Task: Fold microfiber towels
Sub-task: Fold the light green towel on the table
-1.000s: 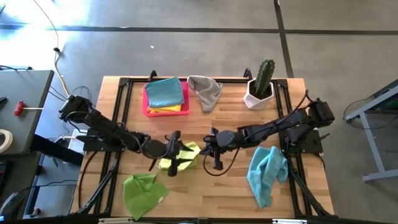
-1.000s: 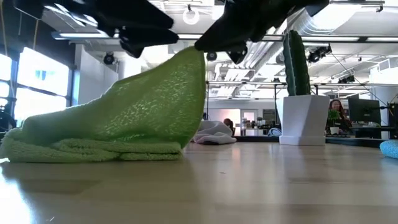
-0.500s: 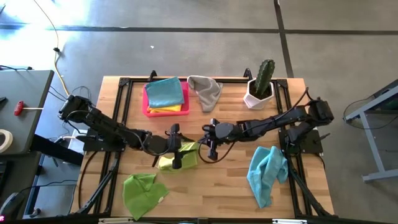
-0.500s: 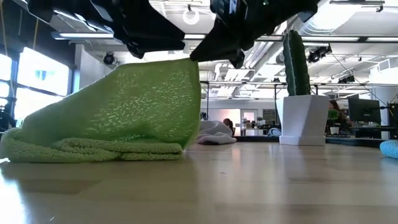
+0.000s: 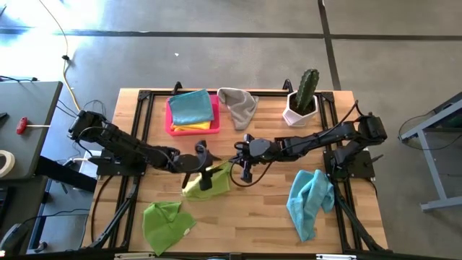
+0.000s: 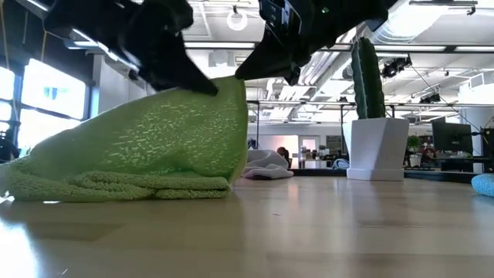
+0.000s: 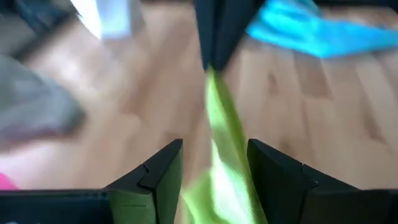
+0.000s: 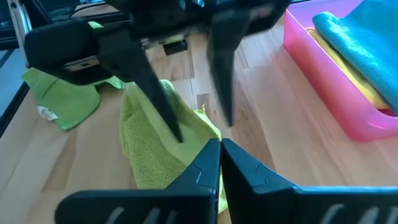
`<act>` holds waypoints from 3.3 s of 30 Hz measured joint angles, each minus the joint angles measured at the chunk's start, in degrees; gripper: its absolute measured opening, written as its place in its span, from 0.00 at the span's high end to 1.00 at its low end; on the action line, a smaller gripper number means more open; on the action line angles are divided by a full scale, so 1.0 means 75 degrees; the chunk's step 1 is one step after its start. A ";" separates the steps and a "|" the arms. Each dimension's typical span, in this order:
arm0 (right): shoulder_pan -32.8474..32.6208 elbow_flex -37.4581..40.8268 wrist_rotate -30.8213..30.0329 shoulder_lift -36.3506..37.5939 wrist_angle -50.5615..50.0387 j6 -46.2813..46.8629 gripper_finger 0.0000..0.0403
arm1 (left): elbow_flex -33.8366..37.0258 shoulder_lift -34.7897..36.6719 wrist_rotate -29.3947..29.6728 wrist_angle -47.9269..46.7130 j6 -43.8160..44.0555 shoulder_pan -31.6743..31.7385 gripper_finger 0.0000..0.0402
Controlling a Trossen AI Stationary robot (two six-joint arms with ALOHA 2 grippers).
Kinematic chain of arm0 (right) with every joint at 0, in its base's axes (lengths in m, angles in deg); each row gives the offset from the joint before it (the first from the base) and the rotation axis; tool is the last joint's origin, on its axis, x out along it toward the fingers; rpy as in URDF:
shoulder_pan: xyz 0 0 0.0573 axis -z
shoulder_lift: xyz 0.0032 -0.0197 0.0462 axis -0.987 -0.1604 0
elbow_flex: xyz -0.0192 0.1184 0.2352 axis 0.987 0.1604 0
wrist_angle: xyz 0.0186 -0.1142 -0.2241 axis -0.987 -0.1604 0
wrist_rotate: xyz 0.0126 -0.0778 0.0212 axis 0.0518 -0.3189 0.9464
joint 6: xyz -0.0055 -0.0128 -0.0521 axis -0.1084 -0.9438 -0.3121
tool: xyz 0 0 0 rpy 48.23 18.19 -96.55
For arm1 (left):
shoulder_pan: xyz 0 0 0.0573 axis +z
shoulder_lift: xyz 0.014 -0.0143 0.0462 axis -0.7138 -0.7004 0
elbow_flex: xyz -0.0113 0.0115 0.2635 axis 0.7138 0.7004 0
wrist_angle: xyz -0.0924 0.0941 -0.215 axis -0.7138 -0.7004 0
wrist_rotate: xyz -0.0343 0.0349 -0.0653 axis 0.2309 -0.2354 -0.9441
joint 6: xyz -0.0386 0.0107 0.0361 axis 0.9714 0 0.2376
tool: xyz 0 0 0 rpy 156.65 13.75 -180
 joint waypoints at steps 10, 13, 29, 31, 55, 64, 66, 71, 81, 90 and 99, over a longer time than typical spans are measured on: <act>0.0027 0.0000 0.0003 0.0000 -0.0473 -0.0834 1.00 | 0.0000 0.0000 -0.2967 -0.0307 0.0173 -0.0450 0.58; 0.0087 0.0000 -0.0009 0.0000 -0.0791 -0.0890 1.00 | 0.0000 0.0000 -0.3412 -0.0306 0.0490 -0.0750 0.58; 0.0337 0.0000 -0.0400 -0.0003 -0.0981 -0.1008 1.00 | 0.0000 0.0000 -0.2457 -0.0307 0.1598 -0.2134 0.58; 0.0317 0.0000 -0.0356 -0.0003 -0.0985 -0.1001 1.00 | 0.0000 0.0000 -0.2161 -0.0349 0.1738 -0.2136 0.58; -0.0069 0.0000 -0.0291 -0.0003 -0.0932 -0.2516 1.00 | -0.0003 -0.0766 0.1671 0.0839 0.0120 -0.1045 0.58; -0.0082 0.0000 -0.0359 -0.0003 -0.0709 -0.3016 1.00 | 0.0000 -0.0766 -0.0166 0.1372 0.0652 -0.0008 0.58; -0.0082 0.0000 -0.0367 -0.0003 -0.0594 -0.3152 1.00 | 0.0000 -0.0766 -0.0567 0.1318 0.0748 0.0139 0.58; -0.0081 0.0000 -0.0379 -0.0003 -0.0452 -0.3401 1.00 | 0.0000 -0.0766 -0.2046 0.1155 0.0962 0.0292 0.58; 0.0009 0.0000 -0.0951 -0.0003 -0.0481 -0.3471 1.00 | 0.0000 -0.0766 -0.4217 0.0963 0.1937 -0.0420 0.58; 0.0009 0.0000 -0.0962 -0.0003 -0.0481 -0.3406 1.00 | 0.0000 -0.0902 -0.3298 0.0432 0.2955 -0.1459 0.58; 0.0009 0.0000 -0.0965 -0.0003 -0.0464 -0.3399 1.00 | -0.0012 -0.1656 -0.2392 0.0474 0.4063 -0.2002 0.60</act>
